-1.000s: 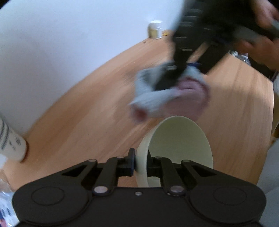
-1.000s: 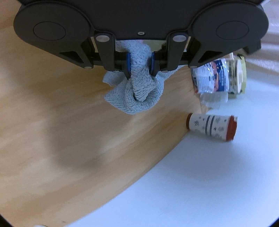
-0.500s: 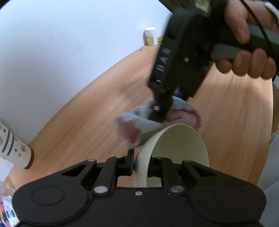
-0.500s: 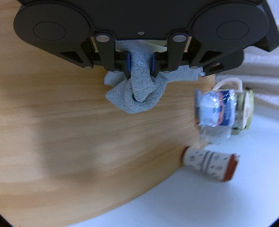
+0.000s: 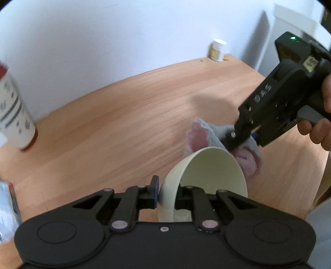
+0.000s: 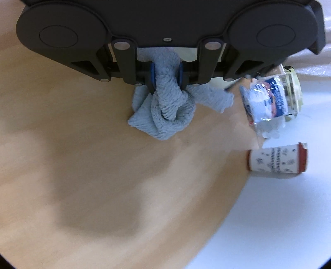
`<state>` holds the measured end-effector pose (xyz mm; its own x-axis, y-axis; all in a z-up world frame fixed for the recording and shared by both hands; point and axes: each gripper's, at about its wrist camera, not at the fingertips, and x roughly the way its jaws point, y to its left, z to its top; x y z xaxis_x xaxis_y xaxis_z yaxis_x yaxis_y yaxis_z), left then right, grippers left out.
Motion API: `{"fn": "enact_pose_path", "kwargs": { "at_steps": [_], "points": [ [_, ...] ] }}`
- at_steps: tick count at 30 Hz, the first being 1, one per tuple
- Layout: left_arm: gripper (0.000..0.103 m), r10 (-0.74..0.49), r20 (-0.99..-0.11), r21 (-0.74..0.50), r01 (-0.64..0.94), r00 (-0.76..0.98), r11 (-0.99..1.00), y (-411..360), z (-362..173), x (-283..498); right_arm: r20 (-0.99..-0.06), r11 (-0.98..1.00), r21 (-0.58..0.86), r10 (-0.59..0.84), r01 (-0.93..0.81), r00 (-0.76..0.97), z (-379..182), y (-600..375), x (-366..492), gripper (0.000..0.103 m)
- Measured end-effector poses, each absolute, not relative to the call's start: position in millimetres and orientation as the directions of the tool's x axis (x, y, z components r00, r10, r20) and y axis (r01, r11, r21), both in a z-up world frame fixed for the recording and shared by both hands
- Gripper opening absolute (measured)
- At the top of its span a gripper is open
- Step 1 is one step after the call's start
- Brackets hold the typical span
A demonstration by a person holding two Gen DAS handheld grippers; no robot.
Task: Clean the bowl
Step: 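Hold the bowl tilted with the left gripper while the right gripper wipes its outer rim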
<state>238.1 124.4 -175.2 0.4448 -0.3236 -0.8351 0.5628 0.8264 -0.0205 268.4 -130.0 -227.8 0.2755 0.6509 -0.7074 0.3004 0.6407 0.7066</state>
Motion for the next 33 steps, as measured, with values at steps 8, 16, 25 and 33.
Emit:
{"fn": "enact_pose_path", "kwargs": {
  "at_steps": [8,16,25,33],
  "points": [
    [0.011,-0.366,-0.811,-0.021,0.603,0.457,0.798,132,-181,235,-0.657,0.615,0.754,0.703,0.233,0.271,-230,-112,283,0.024],
    [0.012,-0.366,-0.807,-0.023,0.594,0.464,0.804,129,-186,241,-0.712,0.615,0.689,0.672,0.383,0.203,-261,-136,257,0.024],
    [0.01,-0.372,-0.803,-0.039,0.583,0.465,0.812,129,-187,242,-0.673,0.602,0.738,0.691,0.305,0.264,-231,-121,284,0.023],
    [0.011,-0.386,-0.801,-0.055,0.586,0.458,0.809,130,-189,248,-0.729,0.665,0.683,0.648,0.303,0.22,-240,-118,287,0.023]
  ]
}}
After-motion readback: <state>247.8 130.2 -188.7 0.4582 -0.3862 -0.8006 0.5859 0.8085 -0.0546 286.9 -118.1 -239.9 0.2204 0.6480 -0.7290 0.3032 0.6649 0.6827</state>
